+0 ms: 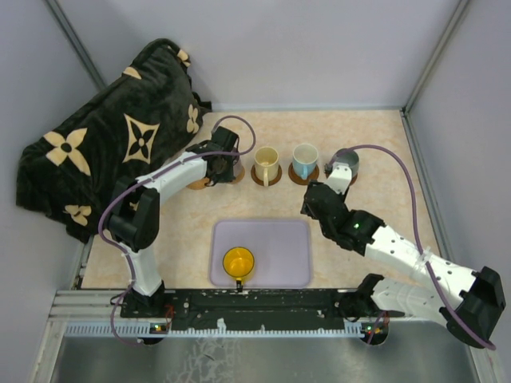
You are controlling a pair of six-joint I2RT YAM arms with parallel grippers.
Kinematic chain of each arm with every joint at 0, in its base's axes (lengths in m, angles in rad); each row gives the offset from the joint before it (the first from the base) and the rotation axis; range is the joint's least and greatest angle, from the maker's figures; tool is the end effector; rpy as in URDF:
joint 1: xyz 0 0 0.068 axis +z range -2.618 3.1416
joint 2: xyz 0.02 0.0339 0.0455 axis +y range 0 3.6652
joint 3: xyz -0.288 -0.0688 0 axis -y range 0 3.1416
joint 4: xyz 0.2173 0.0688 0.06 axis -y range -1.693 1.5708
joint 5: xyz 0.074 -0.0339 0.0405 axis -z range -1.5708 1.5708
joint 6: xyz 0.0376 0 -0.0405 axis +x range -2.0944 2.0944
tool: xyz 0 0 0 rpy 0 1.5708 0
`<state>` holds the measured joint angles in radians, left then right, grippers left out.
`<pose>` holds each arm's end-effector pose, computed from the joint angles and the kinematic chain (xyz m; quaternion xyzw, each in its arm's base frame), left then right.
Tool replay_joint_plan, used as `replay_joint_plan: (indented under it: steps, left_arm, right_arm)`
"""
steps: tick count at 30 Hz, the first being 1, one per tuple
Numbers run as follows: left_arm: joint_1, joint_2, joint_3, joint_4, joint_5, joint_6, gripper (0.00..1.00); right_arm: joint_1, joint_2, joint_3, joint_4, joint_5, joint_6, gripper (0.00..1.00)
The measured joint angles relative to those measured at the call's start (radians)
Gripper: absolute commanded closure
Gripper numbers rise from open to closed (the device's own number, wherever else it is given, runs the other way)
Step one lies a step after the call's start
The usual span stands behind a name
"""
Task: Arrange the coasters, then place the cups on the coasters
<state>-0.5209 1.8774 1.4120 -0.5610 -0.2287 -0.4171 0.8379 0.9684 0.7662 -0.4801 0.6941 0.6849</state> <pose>0.3385 -0.1844 0.2495 0.0190 0.9572 -0.0227 0.2879 0.1260 0.1040 0.3011 0.0809 0.8578 0.0565 0.5044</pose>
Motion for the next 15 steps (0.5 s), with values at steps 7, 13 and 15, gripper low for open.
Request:
replay_joint_plan:
  steps: [7, 13, 15]
  left_arm:
    - [0.0, 0.0, -0.003, 0.001, 0.006, 0.0, 1.0]
    - [0.0, 0.0, -0.018, 0.001, 0.007, 0.0, 1.0]
    - [0.0, 0.0, -0.02, 0.001, 0.008, 0.0, 1.0]
  right_arm:
    - [0.0, 0.019, 0.0, 0.001, -0.004, 0.0, 0.43]
    - [0.0, 0.024, 0.0, 0.001, -0.007, 0.0, 0.43]
    - [0.0, 0.024, 0.0, 0.001, -0.007, 0.0, 0.43]
